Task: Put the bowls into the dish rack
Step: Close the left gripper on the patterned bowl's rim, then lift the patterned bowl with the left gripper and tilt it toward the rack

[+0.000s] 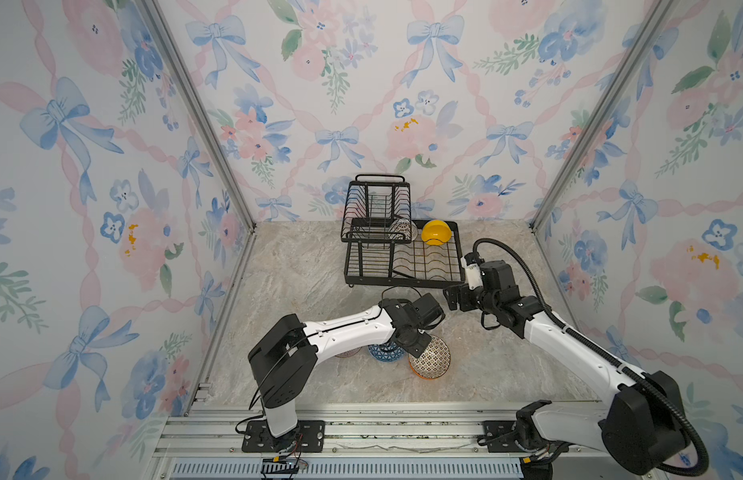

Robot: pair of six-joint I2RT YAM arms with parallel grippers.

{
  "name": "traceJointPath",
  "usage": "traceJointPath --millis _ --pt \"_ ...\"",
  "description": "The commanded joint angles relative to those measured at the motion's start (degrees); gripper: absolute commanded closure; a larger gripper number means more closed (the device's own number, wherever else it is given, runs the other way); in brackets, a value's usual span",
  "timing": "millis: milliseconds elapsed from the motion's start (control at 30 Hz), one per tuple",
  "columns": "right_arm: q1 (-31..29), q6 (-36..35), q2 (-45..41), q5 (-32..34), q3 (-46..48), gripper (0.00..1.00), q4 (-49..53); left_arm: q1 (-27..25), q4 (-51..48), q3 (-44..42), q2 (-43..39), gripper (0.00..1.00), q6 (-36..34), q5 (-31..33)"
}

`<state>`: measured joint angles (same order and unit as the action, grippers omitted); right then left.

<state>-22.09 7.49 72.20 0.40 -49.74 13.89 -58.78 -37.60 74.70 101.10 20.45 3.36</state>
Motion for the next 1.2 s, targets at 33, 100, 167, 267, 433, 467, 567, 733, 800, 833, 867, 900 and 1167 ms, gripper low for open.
traceJointPath --millis 33,100,167,267,433,467,567,733,800,833,867,900,1167 --pt "0.77 -0.02 -0.75 -0.53 0.03 0.03 -0.18 0.50 -0.46 0.01 0.57 1.00 0.12 0.04" --pt "0.74 -0.04 -0.75 -0.54 -0.10 0.03 -0.01 0.57 -0.46 0.27 0.27 1.00 -0.05 0.37" --pt "0.84 -0.17 -0.87 -0.62 -0.23 0.03 0.16 0.60 -0.49 0.53 -0.26 1.00 -0.16 0.98" --pt "0.90 -0.31 -1.34 -0.58 -0.49 0.03 0.59 0.77 -0.54 1.04 -1.61 1.00 -0.32 2.72" --pt "1.08 -0.39 -2.25 -0.49 -0.29 0.03 1.10 1.41 -0.45 2.41 -4.15 1.00 -0.85 4.77" --pt "1.09 -0.37 -2.50 -0.49 -0.36 0.03 1.27 1.60 -0.51 2.76 -4.37 1.00 -0.93 5.29" --pt "1.18 -0.40 -2.99 -0.40 -0.81 0.03 2.07 2.64 -0.44 3.68 -5.16 1.00 -0.78 4.76" --pt "1.26 -0.46 -3.81 -0.23 -1.15 0.03 2.93 3.35 -0.45 4.36 -6.65 1.00 -0.84 3.86" --pt "1.35 -0.51 -3.82 -0.20 -1.41 0.03 3.37 3.47 -0.47 4.41 -7.29 1.00 -0.94 3.42" --pt "1.34 -0.49 -3.80 -0.24 -1.57 0.03 3.62 3.51 -0.46 4.41 -7.70 1.00 -0.96 3.24" --pt "1.34 -0.46 -3.79 -0.23 -1.73 0.03 3.88 3.53 -0.46 4.41 -8.11 1.00 -1.02 3.20" --pt "1.39 -0.45 -3.89 -0.22 -1.94 0.03 4.11 3.63 -0.45 4.41 -8.56 1.00 -1.02 3.32" --pt "1.34 -0.57 -5.98 -1.53 -4.08 0.03 6.61 5.99 1.01 4.51 -12.36 1.00 -1.63 7.99"
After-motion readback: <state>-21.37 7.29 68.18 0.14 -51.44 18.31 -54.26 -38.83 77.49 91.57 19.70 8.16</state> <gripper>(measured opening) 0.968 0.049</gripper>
